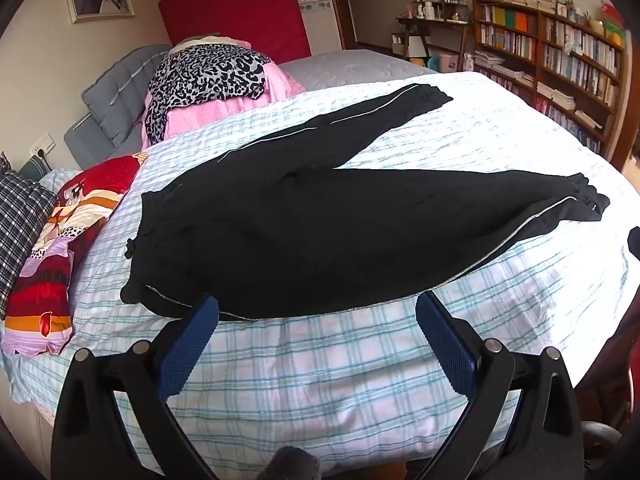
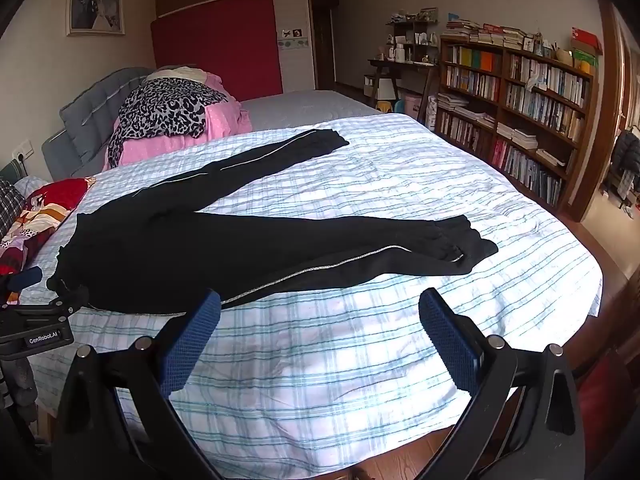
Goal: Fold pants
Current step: 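Move both grippers toward the waistband of the black sweatpants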
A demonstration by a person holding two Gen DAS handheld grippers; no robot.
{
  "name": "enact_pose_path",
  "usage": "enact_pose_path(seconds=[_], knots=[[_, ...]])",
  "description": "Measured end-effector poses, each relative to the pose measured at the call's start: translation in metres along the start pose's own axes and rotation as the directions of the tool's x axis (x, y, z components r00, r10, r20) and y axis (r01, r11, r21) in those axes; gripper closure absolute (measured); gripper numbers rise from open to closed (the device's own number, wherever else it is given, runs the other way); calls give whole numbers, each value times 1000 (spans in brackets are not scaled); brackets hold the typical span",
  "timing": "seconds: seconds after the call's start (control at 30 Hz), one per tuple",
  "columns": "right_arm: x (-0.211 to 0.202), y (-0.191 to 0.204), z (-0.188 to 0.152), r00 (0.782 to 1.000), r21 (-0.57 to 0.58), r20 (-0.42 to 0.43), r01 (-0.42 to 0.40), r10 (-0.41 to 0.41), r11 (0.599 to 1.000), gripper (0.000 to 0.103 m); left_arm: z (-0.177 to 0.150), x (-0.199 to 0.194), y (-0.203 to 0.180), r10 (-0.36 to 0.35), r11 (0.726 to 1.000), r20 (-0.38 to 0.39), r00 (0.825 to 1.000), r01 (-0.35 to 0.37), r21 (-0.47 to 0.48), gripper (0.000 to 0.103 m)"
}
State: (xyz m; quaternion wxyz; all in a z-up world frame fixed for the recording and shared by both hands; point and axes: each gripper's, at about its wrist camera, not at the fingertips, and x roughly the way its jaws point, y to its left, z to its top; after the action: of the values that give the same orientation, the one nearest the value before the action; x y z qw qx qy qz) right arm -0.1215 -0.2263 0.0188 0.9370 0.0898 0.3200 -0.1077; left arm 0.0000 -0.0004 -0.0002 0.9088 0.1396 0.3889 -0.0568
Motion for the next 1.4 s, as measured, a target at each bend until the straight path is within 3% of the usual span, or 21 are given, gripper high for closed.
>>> enact_pose_path(seconds=[0.23, 0.43, 0.67, 0.87, 1.17, 1.4], knots=[[12, -3, -2, 1000, -10, -17, 21, -21, 1000, 2, 5, 11, 12, -14, 999, -13, 1000, 13, -32, 5], [25, -16, -5, 1000, 26, -22, 22, -22, 999, 2, 9, 26, 4, 36, 999, 2, 999, -36, -5, 5], [41, -35, -7, 997, 91, -71, 30, -23, 995, 2, 12, 45, 10, -49, 998, -32, 998, 48, -46, 5], [51, -74, 3, 997, 151, -70, 55, -45, 987, 2, 13, 60, 12, -56, 997, -56, 997, 52, -65, 5], [80, -151, 17, 983, 240, -91, 174, -157, 955, 2, 15, 79, -6, -69, 998, -74, 995, 69, -4, 5], [115, -184, 31, 975, 156, -99, 215, -201, 964, 2, 19, 93, -15, -77, 997, -95, 993, 78, 8, 5]])
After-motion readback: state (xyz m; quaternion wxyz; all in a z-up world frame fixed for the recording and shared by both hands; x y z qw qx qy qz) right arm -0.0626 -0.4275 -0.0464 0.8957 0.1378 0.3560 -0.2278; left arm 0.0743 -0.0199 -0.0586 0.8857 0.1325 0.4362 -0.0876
